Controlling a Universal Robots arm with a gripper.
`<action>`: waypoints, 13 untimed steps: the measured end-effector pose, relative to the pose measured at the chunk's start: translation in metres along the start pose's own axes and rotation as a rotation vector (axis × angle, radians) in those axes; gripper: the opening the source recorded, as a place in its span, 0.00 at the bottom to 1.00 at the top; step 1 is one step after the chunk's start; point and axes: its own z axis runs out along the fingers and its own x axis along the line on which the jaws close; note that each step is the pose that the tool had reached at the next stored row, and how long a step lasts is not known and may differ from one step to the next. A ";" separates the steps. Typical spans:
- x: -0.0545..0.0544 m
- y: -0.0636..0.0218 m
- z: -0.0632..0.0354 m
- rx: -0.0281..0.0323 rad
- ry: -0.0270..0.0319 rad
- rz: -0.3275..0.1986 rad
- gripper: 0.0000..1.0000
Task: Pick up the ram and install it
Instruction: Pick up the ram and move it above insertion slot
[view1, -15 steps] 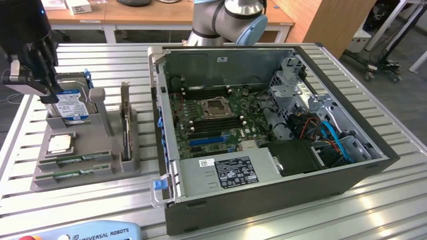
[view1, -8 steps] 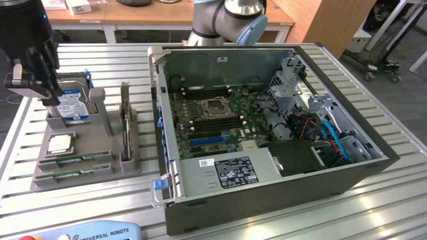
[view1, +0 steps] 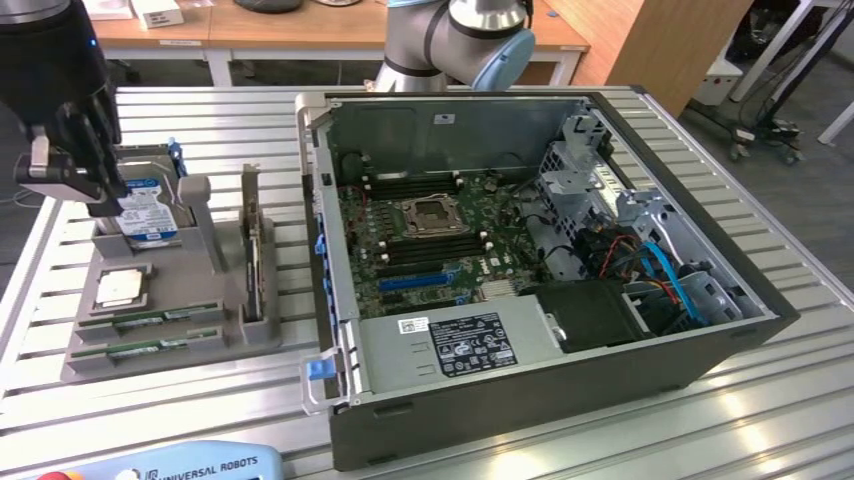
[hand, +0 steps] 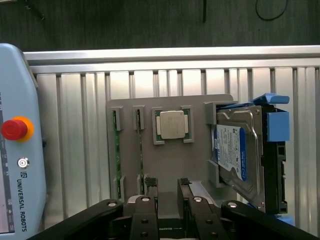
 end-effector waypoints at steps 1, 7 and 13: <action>0.000 0.0000 0.0004 0.0000 0.0001 0.000 0.30; 0.000 -0.0001 0.0023 0.0001 0.0000 0.000 0.30; 0.000 -0.0002 0.0072 0.0002 -0.0001 0.000 0.30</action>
